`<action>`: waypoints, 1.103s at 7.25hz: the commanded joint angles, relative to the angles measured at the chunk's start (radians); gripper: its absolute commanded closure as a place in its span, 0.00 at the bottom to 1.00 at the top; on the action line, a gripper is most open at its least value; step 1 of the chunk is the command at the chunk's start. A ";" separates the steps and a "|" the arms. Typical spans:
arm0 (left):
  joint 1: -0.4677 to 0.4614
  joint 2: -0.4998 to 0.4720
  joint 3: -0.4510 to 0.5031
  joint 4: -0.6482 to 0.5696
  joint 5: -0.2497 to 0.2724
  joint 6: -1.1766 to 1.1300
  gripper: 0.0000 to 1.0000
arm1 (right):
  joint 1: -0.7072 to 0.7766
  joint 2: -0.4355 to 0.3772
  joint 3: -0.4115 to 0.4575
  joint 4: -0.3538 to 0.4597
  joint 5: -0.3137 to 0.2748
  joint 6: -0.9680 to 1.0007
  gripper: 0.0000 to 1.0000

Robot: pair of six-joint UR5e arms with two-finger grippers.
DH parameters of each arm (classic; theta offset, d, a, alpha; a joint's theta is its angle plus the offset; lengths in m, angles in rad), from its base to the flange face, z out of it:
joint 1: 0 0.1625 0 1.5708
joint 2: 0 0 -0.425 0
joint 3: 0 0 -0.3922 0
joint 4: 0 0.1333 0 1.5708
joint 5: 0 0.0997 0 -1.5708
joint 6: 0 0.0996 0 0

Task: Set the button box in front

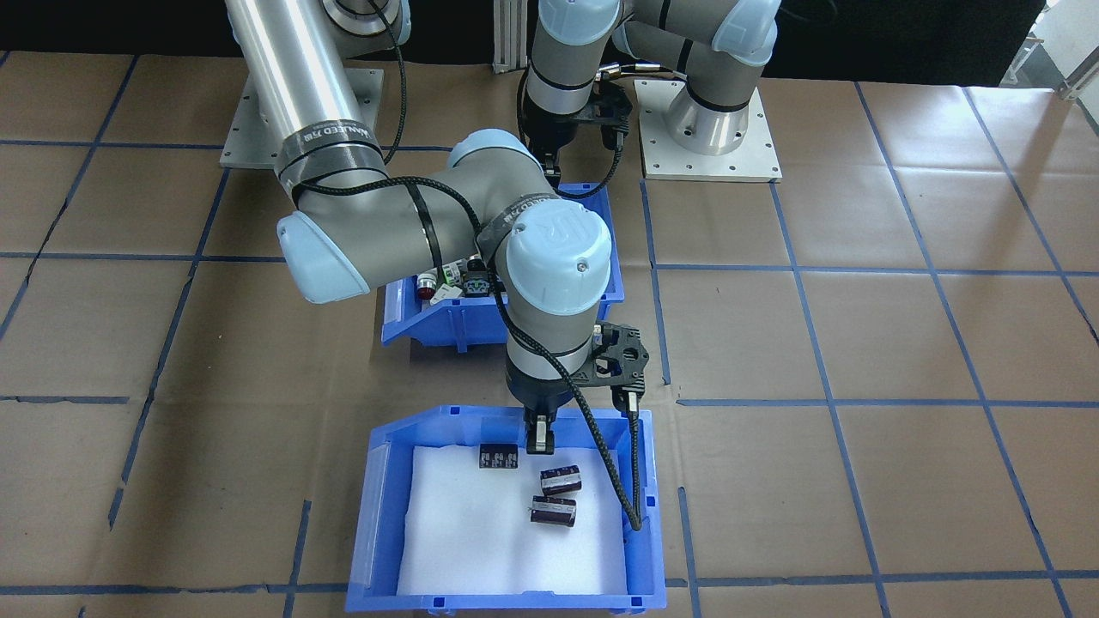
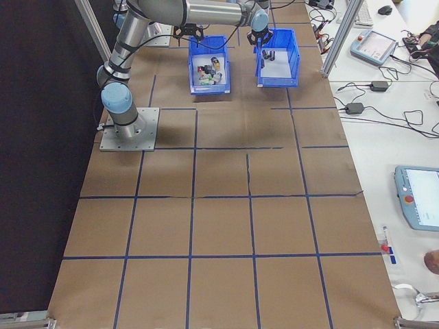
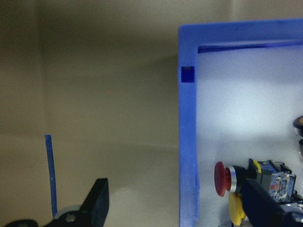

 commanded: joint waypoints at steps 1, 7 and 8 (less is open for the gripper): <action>-0.008 -0.060 -0.009 0.101 -0.001 -0.006 0.01 | -0.133 -0.079 0.012 0.067 0.000 -0.151 0.99; -0.042 -0.096 -0.017 0.158 0.085 -0.020 0.81 | -0.582 -0.316 0.252 0.067 0.013 -0.599 0.99; -0.042 -0.097 -0.018 0.245 0.015 -0.027 1.00 | -0.630 -0.365 0.315 0.064 0.015 -0.628 0.99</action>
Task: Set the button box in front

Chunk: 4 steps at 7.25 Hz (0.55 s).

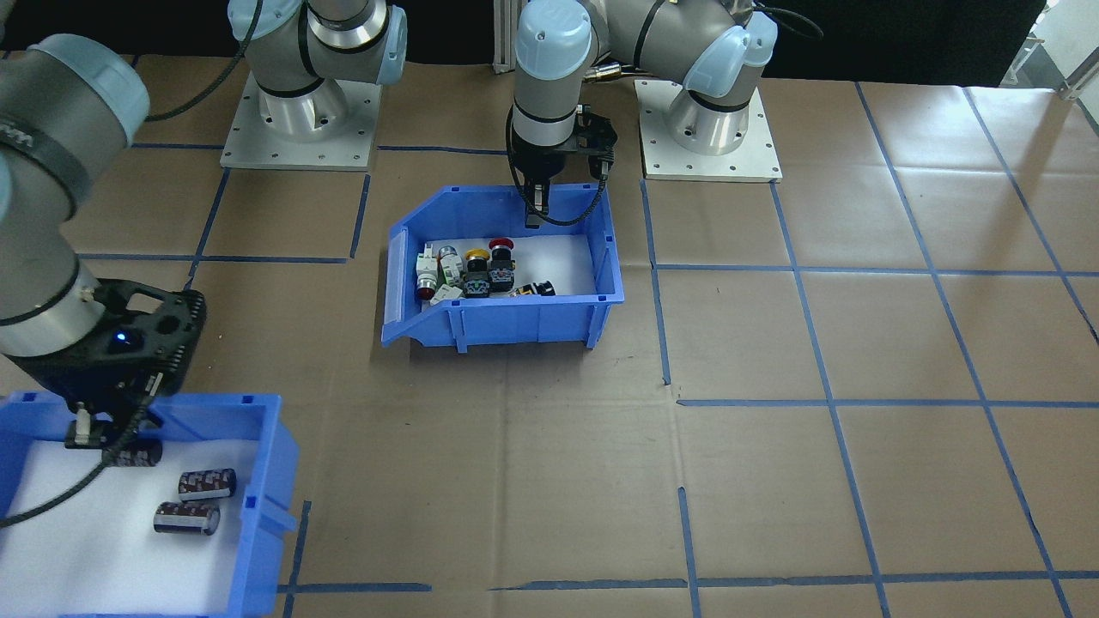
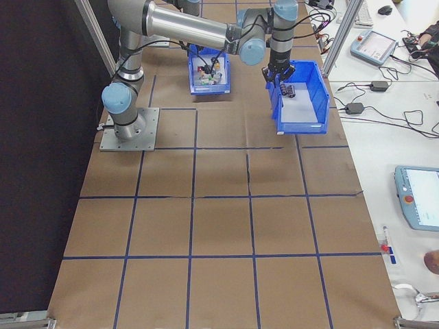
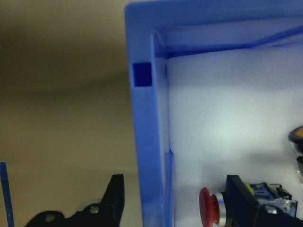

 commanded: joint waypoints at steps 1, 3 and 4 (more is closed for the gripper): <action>0.000 0.018 -0.002 0.111 -0.060 -0.008 1.00 | -0.117 -0.120 0.141 -0.003 0.003 -0.126 0.99; 0.015 0.070 0.012 0.099 -0.010 0.047 1.00 | -0.179 -0.262 0.325 -0.012 0.018 -0.154 0.99; 0.018 0.084 0.013 0.076 0.008 0.074 1.00 | -0.185 -0.331 0.406 -0.018 0.018 -0.163 0.99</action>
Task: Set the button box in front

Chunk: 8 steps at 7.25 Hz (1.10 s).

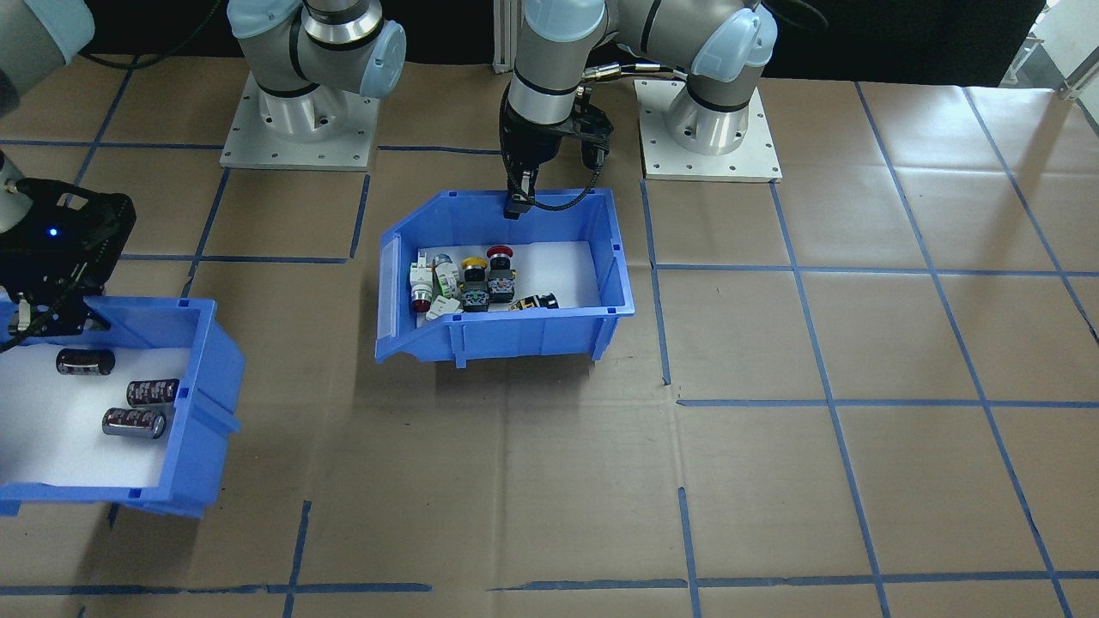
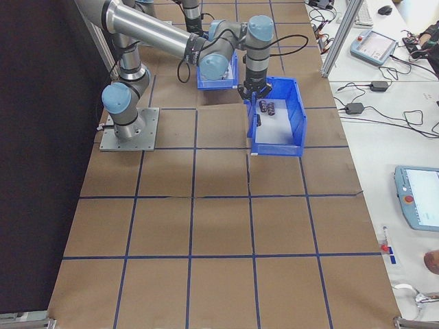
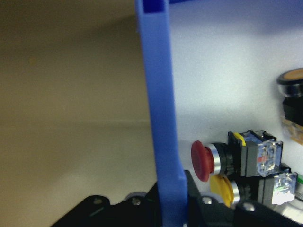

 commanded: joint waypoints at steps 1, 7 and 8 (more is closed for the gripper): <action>0.014 0.042 0.007 -0.029 0.038 0.087 1.00 | -0.022 -0.170 0.169 -0.005 0.002 -0.020 0.99; 0.407 -0.040 0.255 -0.235 0.012 0.475 1.00 | -0.021 -0.244 0.289 -0.082 0.026 -0.075 0.99; 0.405 -0.168 0.387 -0.236 0.010 0.474 1.00 | -0.021 -0.244 0.289 -0.080 0.026 -0.077 0.99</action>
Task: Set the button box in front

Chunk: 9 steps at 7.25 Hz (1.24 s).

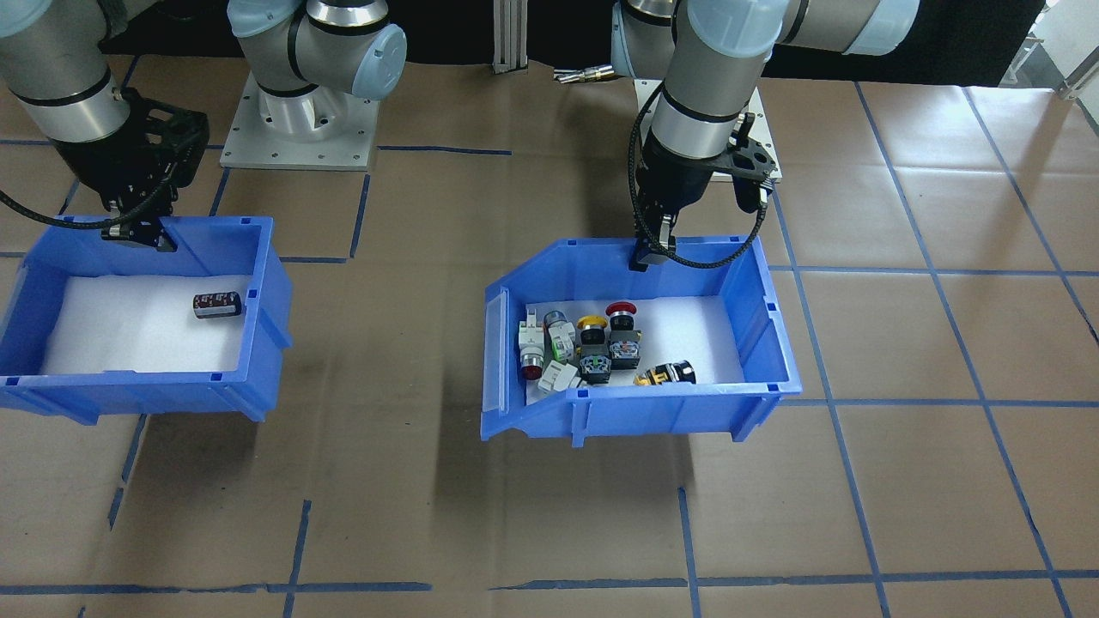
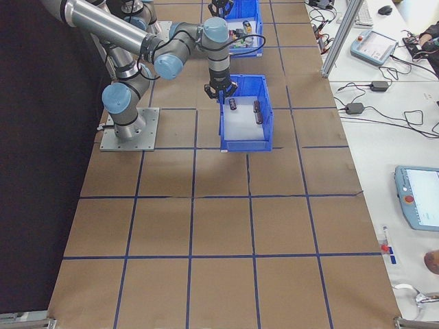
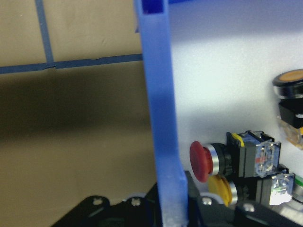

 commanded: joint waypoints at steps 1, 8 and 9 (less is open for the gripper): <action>0.004 -0.250 0.261 -0.011 -0.005 0.011 1.00 | 0.000 0.003 -0.001 0.000 0.003 -0.010 0.99; -0.191 -0.628 0.628 0.003 -0.100 -0.166 0.98 | 0.002 0.004 0.001 0.014 0.003 -0.010 0.99; -0.190 -0.628 0.628 0.003 -0.100 -0.149 0.74 | 0.002 0.004 0.001 0.014 0.003 -0.010 0.99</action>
